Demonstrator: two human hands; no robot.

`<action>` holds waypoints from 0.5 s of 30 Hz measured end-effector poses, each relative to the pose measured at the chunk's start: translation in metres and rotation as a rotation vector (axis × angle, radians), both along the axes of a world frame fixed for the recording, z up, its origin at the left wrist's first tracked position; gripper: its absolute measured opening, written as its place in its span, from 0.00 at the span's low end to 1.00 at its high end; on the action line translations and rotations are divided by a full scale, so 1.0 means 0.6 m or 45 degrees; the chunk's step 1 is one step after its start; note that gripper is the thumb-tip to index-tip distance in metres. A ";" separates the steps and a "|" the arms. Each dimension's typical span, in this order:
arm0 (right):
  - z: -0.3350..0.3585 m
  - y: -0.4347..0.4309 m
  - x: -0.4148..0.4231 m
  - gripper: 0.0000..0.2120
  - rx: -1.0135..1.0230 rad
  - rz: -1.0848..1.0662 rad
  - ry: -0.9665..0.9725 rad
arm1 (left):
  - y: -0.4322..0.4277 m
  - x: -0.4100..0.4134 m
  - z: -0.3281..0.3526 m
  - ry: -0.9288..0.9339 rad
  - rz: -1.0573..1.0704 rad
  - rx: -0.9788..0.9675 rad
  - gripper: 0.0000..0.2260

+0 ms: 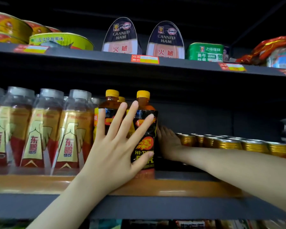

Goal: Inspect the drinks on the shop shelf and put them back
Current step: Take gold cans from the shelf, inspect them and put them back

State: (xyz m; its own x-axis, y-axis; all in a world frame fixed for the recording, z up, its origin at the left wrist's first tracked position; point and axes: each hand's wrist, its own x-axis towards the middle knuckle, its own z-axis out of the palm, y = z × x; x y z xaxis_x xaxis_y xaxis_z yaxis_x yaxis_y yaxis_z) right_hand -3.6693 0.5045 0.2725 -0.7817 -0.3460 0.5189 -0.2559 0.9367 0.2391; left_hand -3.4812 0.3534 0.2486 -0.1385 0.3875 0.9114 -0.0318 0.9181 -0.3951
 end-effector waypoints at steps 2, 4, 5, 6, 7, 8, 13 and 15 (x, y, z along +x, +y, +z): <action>-0.008 -0.003 -0.003 0.48 0.030 -0.013 -0.020 | 0.000 -0.003 -0.001 -0.010 -0.003 -0.010 0.31; -0.012 -0.007 0.002 0.48 0.031 -0.035 -0.028 | 0.000 -0.003 -0.001 -0.021 -0.003 -0.014 0.31; -0.013 -0.008 0.004 0.49 0.045 -0.046 -0.026 | 0.000 -0.002 0.000 -0.034 -0.008 -0.009 0.31; -0.012 -0.010 0.007 0.49 0.075 -0.057 -0.015 | 0.000 -0.002 0.000 -0.046 -0.015 -0.001 0.31; -0.010 -0.009 0.011 0.49 0.119 -0.069 -0.002 | 0.000 -0.002 0.000 -0.058 -0.020 0.007 0.31; -0.007 -0.008 0.016 0.49 0.166 -0.078 0.015 | 0.000 -0.001 0.000 -0.069 -0.024 0.012 0.31; 0.005 0.011 0.049 0.41 0.361 -0.020 0.196 | 0.001 0.001 0.001 -0.087 -0.041 0.004 0.31; 0.008 0.016 0.062 0.39 0.384 0.022 0.245 | 0.002 0.001 0.001 -0.083 -0.044 -0.001 0.30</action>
State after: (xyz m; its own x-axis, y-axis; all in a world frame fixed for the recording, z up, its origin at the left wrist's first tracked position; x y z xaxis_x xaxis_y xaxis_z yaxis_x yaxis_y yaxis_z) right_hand -3.6321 0.5138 0.2773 -0.6726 -0.5179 0.5286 -0.1943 0.8128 0.5491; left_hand -3.4808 0.3544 0.2491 -0.1842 0.3935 0.9007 0.0261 0.9180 -0.3958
